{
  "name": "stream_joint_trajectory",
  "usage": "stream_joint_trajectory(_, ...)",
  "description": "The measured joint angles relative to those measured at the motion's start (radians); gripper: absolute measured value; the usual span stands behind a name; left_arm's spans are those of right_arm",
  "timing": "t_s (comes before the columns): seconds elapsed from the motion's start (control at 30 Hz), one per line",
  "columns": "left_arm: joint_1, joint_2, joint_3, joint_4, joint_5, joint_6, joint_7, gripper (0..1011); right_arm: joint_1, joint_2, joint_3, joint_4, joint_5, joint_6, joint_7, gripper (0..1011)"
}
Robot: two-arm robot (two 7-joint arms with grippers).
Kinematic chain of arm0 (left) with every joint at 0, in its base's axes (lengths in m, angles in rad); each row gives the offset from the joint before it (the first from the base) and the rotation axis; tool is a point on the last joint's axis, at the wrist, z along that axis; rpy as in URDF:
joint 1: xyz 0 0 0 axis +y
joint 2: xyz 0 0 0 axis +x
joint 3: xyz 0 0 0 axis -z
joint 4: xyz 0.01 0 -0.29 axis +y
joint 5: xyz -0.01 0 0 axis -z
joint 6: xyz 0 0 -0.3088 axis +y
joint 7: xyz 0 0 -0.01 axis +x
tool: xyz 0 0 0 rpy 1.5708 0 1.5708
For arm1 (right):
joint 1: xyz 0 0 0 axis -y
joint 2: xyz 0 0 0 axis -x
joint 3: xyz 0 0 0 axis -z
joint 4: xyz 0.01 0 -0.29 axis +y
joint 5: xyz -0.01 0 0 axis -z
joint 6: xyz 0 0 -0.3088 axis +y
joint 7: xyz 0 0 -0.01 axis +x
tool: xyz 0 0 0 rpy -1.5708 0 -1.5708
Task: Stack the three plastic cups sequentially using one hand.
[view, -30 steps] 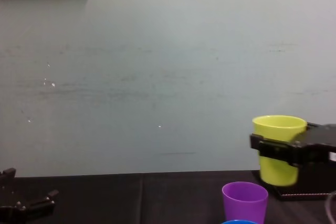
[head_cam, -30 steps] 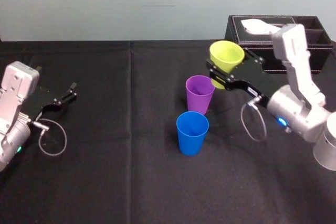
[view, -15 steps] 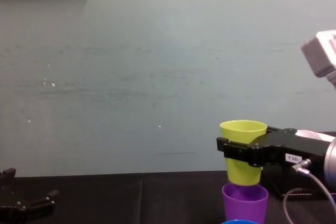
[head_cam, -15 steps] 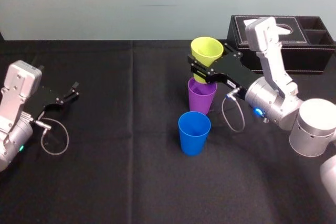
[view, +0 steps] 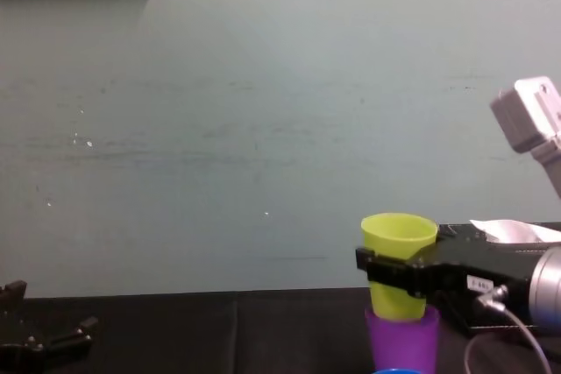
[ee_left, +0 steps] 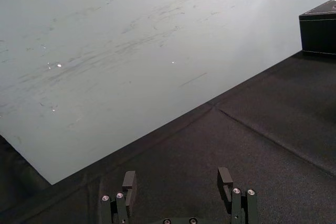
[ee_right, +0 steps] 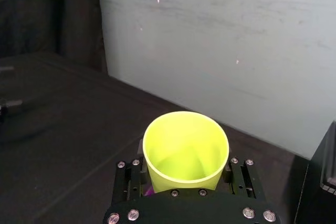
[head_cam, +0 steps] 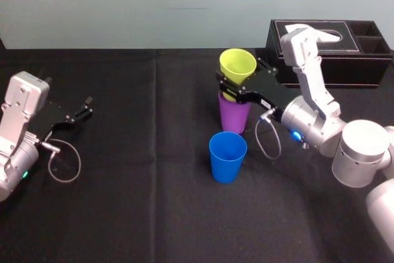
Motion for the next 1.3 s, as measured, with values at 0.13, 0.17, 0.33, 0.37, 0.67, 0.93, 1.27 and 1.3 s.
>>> stream_joint_trajectory(0.13, 0.000, 0.000, 0.000, 0.000, 0.000, 0.000, 0.000, 1011, -0.002, -0.004, -0.003, 0.013, 0.000, -0.001, 0.002, 746)
stream_joint_trajectory(0.17, 0.000, 0.000, 0.000, 0.000, 0.000, 0.000, 0.000, 1012, -0.002, -0.004, -0.003, 0.014, 0.000, -0.001, 0.002, 746)
stream_joint_trajectory(0.33, 0.000, 0.000, 0.000, 0.000, 0.000, 0.000, 0.000, 1011, -0.008, -0.005, -0.004, 0.014, 0.002, -0.003, 0.004, 746)
stream_joint_trajectory(0.37, 0.000, 0.000, 0.000, 0.000, 0.000, 0.000, 0.000, 1011, -0.009, -0.004, -0.004, 0.013, 0.003, -0.003, 0.005, 746)
stream_joint_trajectory(0.67, 0.000, 0.000, 0.000, 0.000, 0.000, 0.000, 0.000, 1011, -0.038, 0.006, -0.002, -0.033, 0.016, 0.011, 0.010, 747)
stream_joint_trajectory(0.93, 0.000, 0.000, 0.000, 0.000, 0.000, 0.000, 0.000, 1011, -0.053, 0.008, -0.007, -0.038, 0.024, 0.015, 0.012, 747)
stream_joint_trajectory(1.27, 0.000, 0.000, 0.000, 0.000, 0.000, 0.000, 0.000, 1011, -0.054, 0.006, -0.015, -0.016, 0.026, 0.013, 0.013, 746)
stream_joint_trajectory(1.3, 0.000, 0.000, 0.000, 0.000, 0.000, 0.000, 0.000, 1011, -0.054, 0.005, -0.015, -0.015, 0.026, 0.012, 0.013, 746)
